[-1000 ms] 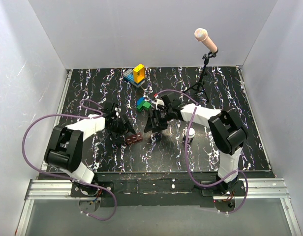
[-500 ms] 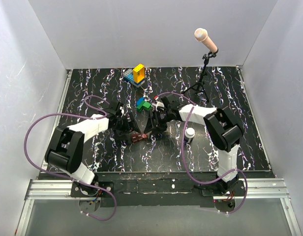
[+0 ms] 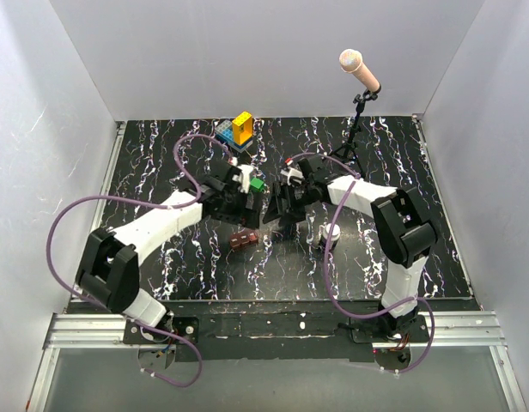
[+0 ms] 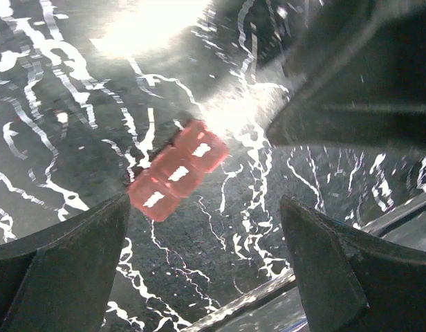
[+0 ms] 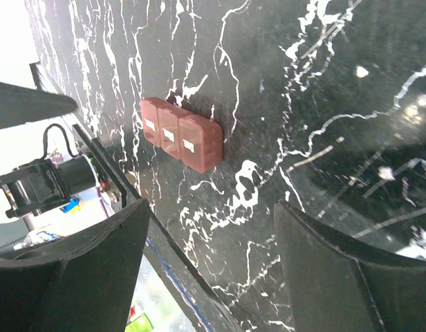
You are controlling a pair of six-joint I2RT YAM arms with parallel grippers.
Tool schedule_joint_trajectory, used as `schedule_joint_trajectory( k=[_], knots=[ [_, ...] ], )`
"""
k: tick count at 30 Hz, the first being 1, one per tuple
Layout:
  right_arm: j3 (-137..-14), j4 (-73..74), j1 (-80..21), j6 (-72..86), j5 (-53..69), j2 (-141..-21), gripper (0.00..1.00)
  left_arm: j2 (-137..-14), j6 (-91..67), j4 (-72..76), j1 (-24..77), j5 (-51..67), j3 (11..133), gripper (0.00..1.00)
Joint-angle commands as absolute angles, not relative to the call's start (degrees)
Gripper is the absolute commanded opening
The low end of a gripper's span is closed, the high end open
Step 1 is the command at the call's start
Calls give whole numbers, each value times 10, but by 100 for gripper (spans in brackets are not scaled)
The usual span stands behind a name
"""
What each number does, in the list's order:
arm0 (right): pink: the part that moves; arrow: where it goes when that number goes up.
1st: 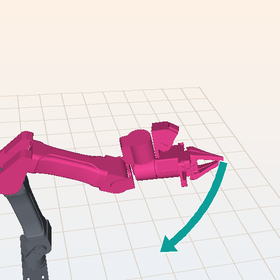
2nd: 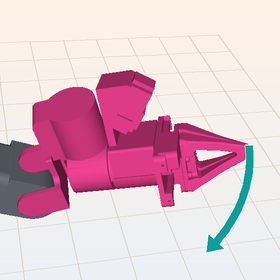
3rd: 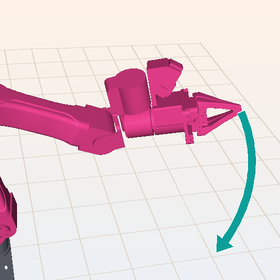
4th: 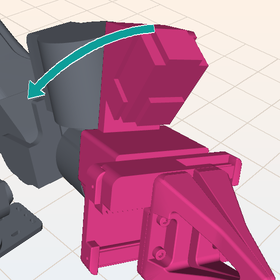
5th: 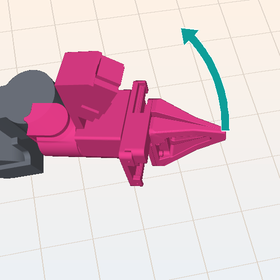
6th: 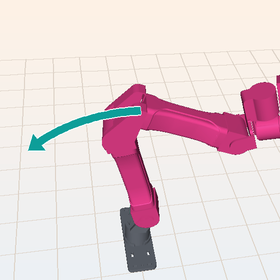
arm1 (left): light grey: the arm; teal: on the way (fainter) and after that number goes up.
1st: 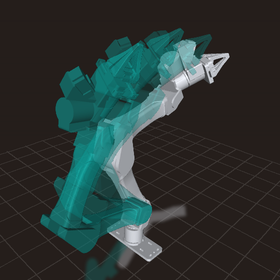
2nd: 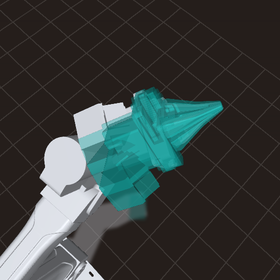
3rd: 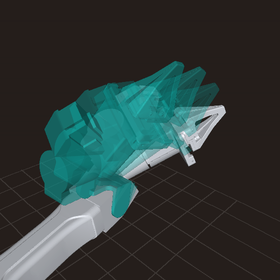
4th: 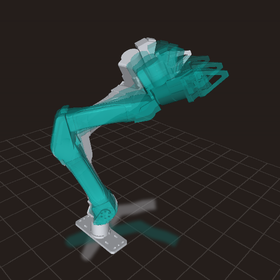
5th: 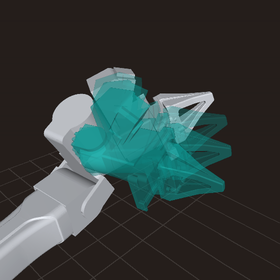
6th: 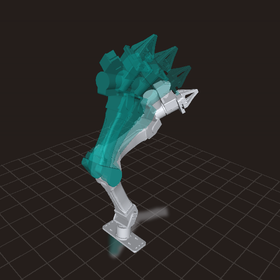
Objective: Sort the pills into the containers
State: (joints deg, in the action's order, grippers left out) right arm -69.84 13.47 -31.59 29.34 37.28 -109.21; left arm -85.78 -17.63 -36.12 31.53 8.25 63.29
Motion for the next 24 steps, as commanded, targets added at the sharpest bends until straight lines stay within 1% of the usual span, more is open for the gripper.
schedule_joint_trajectory(
  k=[1,5,9,14,19,23,24],
  knots=[
    [-683,157,-294,265,377,-1049,81,-896,-57,-412,365,13,669,89],
    [-672,164,-279,258,379,-1037,83,-936,-12,-431,386,-17,677,88],
    [-663,163,-272,255,383,-1034,84,-955,-6,-425,398,-58,664,87],
    [-661,161,-270,254,391,-1037,83,-975,-6,-396,403,-71,649,81],
    [-662,165,-268,250,395,-1034,83,-1000,-3,-381,404,-55,642,66],
    [-661,168,-268,249,395,-1029,84,-1019,-3,-375,404,-40,638,57],
    [-660,168,-268,248,395,-1027,84,-1022,-3,-376,404,-39,639,53]
  ],
)
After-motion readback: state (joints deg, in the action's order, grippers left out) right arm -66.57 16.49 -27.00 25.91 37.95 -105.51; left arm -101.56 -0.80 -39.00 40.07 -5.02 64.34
